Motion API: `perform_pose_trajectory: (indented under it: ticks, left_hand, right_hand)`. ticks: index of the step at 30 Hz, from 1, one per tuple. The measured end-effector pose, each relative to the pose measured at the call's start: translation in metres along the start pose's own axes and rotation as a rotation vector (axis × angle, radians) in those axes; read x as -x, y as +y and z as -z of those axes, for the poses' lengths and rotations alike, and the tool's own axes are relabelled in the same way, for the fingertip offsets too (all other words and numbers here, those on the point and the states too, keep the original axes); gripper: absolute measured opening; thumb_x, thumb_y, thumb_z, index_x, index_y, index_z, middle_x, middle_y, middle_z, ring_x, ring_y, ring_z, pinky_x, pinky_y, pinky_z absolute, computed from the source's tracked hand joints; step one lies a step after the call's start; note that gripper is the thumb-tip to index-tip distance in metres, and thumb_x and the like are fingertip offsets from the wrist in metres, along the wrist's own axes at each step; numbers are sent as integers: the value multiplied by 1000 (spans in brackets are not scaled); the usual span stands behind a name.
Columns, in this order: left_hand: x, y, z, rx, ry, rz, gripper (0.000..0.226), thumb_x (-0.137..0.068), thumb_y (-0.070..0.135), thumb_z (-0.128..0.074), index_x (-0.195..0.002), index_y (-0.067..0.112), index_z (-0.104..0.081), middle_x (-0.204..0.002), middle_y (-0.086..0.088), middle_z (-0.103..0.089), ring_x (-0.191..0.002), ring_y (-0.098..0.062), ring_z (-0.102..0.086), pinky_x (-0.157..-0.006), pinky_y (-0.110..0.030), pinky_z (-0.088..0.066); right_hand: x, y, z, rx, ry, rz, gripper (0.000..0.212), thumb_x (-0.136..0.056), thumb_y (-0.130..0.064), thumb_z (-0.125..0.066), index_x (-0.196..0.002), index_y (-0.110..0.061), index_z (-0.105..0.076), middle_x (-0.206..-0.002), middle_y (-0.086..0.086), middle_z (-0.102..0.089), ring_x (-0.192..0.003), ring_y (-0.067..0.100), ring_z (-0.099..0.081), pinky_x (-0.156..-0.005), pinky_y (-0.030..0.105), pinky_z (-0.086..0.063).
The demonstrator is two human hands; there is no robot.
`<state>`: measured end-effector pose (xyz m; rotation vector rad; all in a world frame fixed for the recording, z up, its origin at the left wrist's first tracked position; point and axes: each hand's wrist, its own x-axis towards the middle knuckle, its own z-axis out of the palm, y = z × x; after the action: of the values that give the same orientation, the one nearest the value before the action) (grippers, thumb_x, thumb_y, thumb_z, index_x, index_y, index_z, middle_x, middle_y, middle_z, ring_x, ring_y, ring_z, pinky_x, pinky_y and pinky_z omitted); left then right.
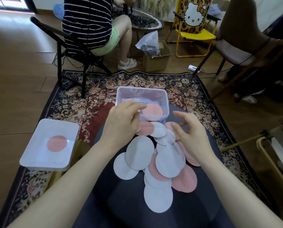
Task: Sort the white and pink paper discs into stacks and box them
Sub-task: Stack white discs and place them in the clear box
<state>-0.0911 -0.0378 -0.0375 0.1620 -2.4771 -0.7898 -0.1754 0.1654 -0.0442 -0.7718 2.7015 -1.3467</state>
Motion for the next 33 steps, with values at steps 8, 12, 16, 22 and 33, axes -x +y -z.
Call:
perform_pose_trajectory:
  ticks: [8,12,16,22,33]
  left_hand:
    - [107,25,-8,-63,-152,-94,37,-85,18,-49,-120,18,-63,-131,0,-58,-123,-18,-51,-100,-32,-36]
    - [139,32,-18,-292,-296,16,58,-87,43,-42,-139,18,-48,-152,-7,-38,-140,-24,-34,-110,-45,-23]
    - [154,37,-26,-324,-379,81,64,-87,49,-40,-143,16,-43,-153,-7,-35,-142,-24,-28,-110,-46,-18]
    - [166,48,-18,-274,-394,33,60,-89,46,-39,-141,18,-47,-150,1,-41,-139,-16,-33,-111,-42,-18]
    - [142,112,20,1206,-241,1040,33,-93,31,-55,-117,9,-57,-99,-21,-71,-80,-32,-72,-52,-34,-56]
  right_hand:
    - [91,2,-2,102,-64,-90,42,-82,-43,-68,-121,-32,-61,-112,-18,-48,-100,5,-50,-80,27,-45]
    - [109,-2,-7,203,-113,-167,65,-73,-45,-74,-131,-31,-48,-118,-15,-40,-105,10,-48,-78,33,-50]
    - [111,-11,-8,85,-67,-273,60,-69,-35,-79,-119,-33,-45,-116,-20,-45,-101,9,-52,-75,35,-51]
    - [117,-23,0,-245,-2,-366,34,-84,-3,-65,-110,-22,-54,-89,1,-54,-62,-7,-49,-54,9,-48]
    - [163,-33,-7,-435,-15,-187,25,-72,-3,-62,-69,-27,-67,-84,-4,-66,-68,20,-57,-65,29,-47]
